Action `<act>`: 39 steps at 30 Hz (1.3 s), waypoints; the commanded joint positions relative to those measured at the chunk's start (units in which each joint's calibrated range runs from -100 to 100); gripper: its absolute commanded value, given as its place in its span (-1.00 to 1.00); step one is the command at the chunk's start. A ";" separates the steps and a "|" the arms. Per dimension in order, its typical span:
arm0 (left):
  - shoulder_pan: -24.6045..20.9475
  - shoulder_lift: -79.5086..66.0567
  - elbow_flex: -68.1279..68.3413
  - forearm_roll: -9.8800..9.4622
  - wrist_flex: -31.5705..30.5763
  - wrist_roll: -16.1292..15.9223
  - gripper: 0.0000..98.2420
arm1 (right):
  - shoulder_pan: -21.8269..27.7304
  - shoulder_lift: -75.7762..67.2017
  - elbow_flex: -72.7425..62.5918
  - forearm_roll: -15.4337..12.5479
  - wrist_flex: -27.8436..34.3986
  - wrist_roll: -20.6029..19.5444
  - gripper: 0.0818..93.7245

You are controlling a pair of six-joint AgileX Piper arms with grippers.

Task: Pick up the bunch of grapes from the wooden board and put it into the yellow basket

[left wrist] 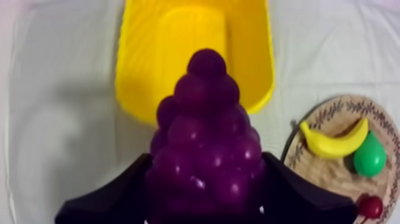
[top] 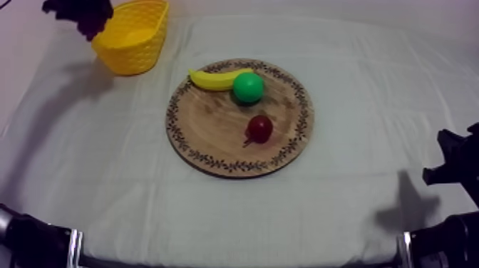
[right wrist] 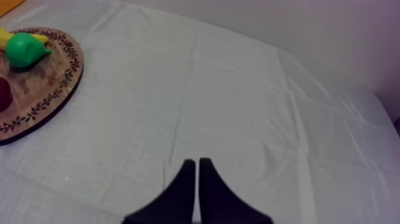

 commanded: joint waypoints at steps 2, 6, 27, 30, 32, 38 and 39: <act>0.31 10.68 -16.18 -0.02 0.73 -0.04 0.14 | 0.00 0.00 -0.04 -0.02 0.00 0.00 -0.99; 0.46 18.20 -25.98 0.04 1.77 0.04 0.13 | 0.00 0.00 -0.04 -0.02 0.00 -0.01 -0.99; -0.11 33.82 -35.53 0.48 2.06 0.71 0.13 | 0.00 0.00 -0.04 -0.02 0.00 0.01 -0.99; -0.34 33.99 -34.92 0.52 1.91 0.75 0.14 | 0.00 0.00 -0.04 -0.02 0.00 0.01 -0.99; -0.39 33.73 -34.13 0.54 1.09 1.02 0.20 | 0.00 0.00 -0.04 -0.02 0.00 0.01 -0.99; 0.27 32.37 -31.69 -0.43 -2.93 2.19 0.57 | 0.00 0.00 -0.04 -0.02 0.00 0.01 -0.99; 0.38 32.16 -31.53 -0.58 -3.40 2.27 0.62 | 0.00 0.00 -0.04 -0.02 0.00 0.01 -0.99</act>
